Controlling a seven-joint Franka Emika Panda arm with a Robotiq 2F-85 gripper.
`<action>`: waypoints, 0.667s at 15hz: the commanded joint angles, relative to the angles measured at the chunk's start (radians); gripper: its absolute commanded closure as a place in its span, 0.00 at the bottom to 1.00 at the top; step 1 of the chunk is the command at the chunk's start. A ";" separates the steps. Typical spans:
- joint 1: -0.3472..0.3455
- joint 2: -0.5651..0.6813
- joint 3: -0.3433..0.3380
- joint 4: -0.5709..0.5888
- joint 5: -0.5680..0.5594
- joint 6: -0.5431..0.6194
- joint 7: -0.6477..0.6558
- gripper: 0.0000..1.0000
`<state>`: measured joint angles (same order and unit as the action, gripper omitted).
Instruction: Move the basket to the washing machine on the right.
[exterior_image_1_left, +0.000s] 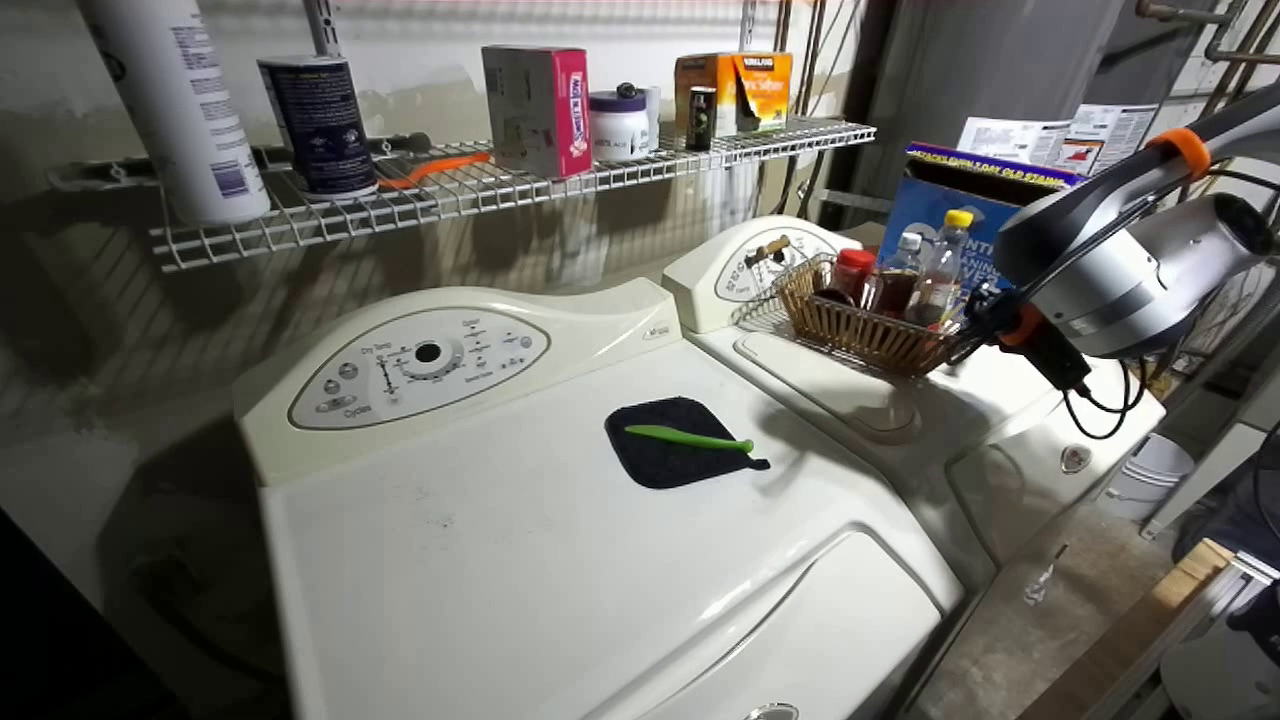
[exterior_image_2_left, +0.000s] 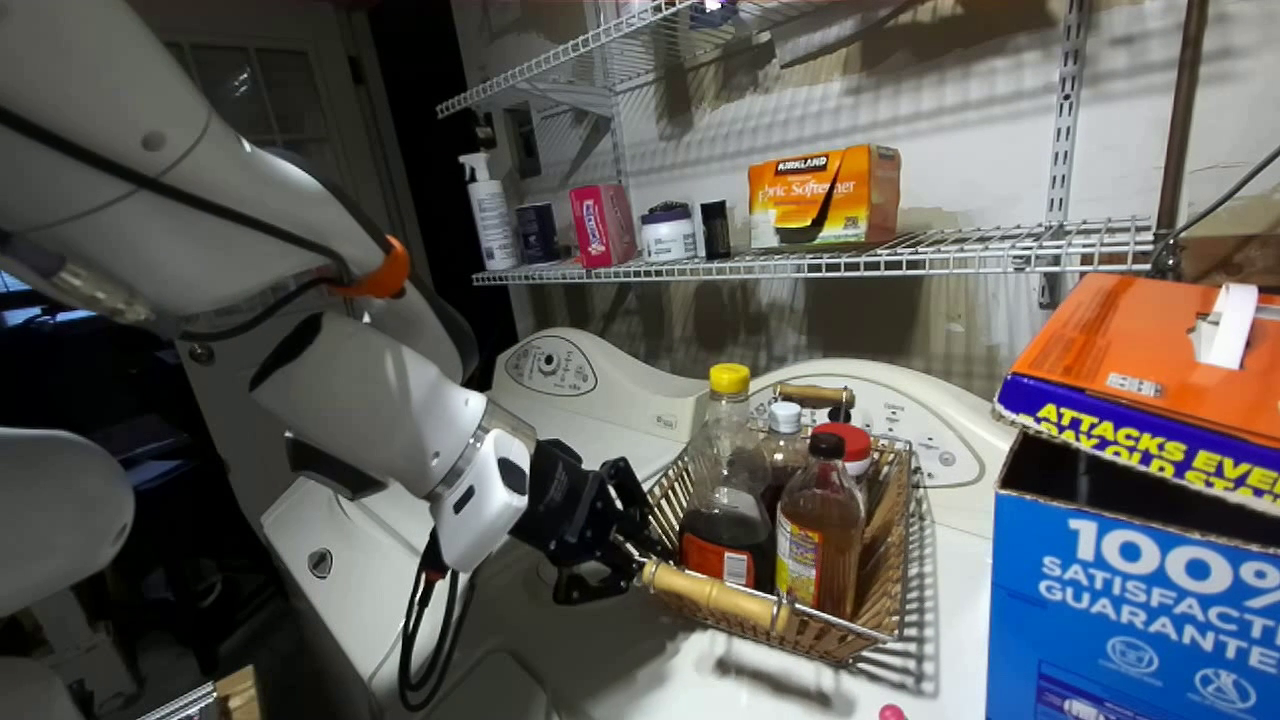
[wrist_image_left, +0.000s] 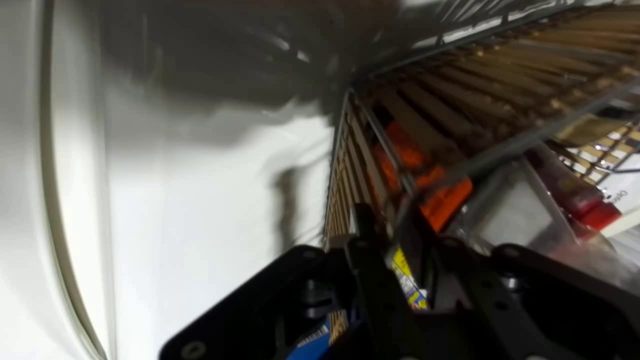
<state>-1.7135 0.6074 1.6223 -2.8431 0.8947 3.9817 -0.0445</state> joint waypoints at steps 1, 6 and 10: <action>0.067 -0.018 -0.013 0.005 -0.048 0.130 0.043 0.47; 0.114 -0.063 0.009 0.028 0.079 0.127 -0.078 0.12; 0.088 -0.104 0.131 0.054 0.283 0.132 -0.300 0.00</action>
<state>-1.6083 0.5660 1.6682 -2.7886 1.0481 4.0946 -0.2213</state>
